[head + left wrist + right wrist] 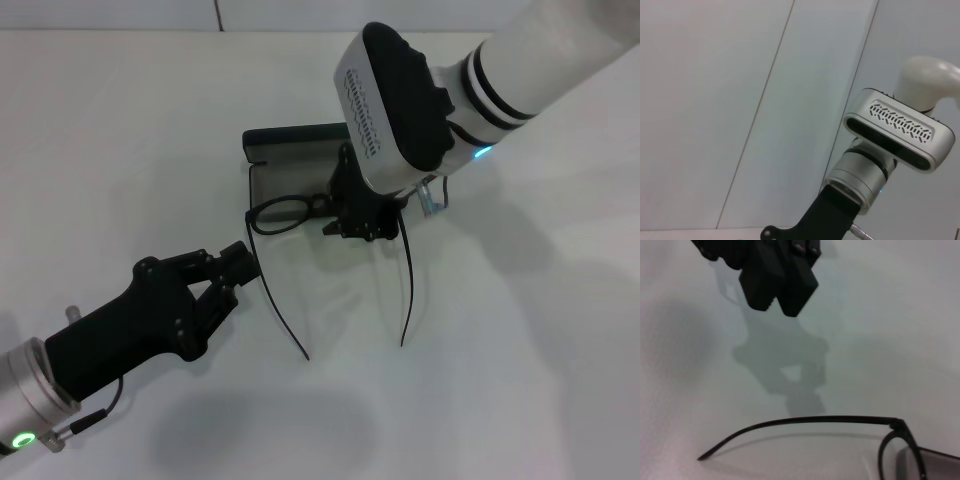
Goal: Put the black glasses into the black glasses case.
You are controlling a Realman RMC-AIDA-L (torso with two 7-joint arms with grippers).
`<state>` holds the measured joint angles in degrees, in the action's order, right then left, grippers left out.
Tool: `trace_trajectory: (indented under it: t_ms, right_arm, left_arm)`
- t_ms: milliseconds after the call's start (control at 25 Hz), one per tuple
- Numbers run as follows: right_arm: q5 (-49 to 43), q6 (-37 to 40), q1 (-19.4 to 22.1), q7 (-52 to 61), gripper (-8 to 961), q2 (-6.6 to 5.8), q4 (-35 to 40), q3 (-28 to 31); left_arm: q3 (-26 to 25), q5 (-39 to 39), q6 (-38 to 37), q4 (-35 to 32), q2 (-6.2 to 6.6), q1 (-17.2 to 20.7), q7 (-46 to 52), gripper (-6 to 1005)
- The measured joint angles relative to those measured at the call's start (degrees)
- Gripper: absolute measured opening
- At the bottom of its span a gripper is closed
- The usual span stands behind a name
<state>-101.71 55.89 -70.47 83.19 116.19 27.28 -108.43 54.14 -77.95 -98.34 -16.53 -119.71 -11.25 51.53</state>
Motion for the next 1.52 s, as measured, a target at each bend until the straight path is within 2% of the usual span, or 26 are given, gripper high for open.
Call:
trace_trajectory:
  t_ms: [240,400,480,640,760,920,1040,1120,1240,1520]
  right_arm:
    - [-0.3,3.7,0.6,1.8,110,0.0,0.8,0.0]
    - [-2.5,5.0,2.6,4.3,78,0.0,4.7,0.0]
    - [-6.4,4.3,5.0,7.3,62,0.0,9.6,0.3]
    - [-10.2,3.4,6.5,10.8,68,0.01,14.0,3.5]
    - [-10.5,4.3,2.9,13.4,72,-0.12,10.4,7.3]
    - [-10.6,6.0,-6.7,14.6,78,-0.32,-0.2,14.6]
    - [-10.6,6.9,-10.5,14.5,194,-0.32,-4.3,18.0]
    - [-10.6,7.9,-11.4,14.4,271,-0.27,-4.8,18.4]
    - [-10.7,9.5,-11.3,14.4,485,-0.03,-4.9,17.0]
    - [-7.8,9.0,-9.8,14.4,535,0.01,-5.0,9.3]
  left_arm:
    - [0.0,0.0,0.0,0.4,0.0,0.1,-0.2,128]
    - [0.0,0.2,0.0,0.4,0.06,0.6,-0.2,128]
    - [0.0,0.5,0.0,0.4,0.12,0.8,-0.2,128]
    - [0.0,0.6,0.0,0.4,0.17,0.8,-0.2,127]
    - [0.0,0.7,0.1,0.4,0.11,0.6,-0.2,127]
    - [0.0,0.6,0.1,0.4,0.02,0.8,-0.4,127]
    - [0.0,0.4,0.2,0.4,0.02,0.8,-0.8,127]
    - [0.1,0.3,-0.1,0.4,0.02,0.8,-1.8,127]
    - [0.3,0.3,-0.6,0.4,0.19,0.6,-1.9,128]
    - [0.4,0.3,-0.5,1.3,-0.03,0.9,-2.0,128]
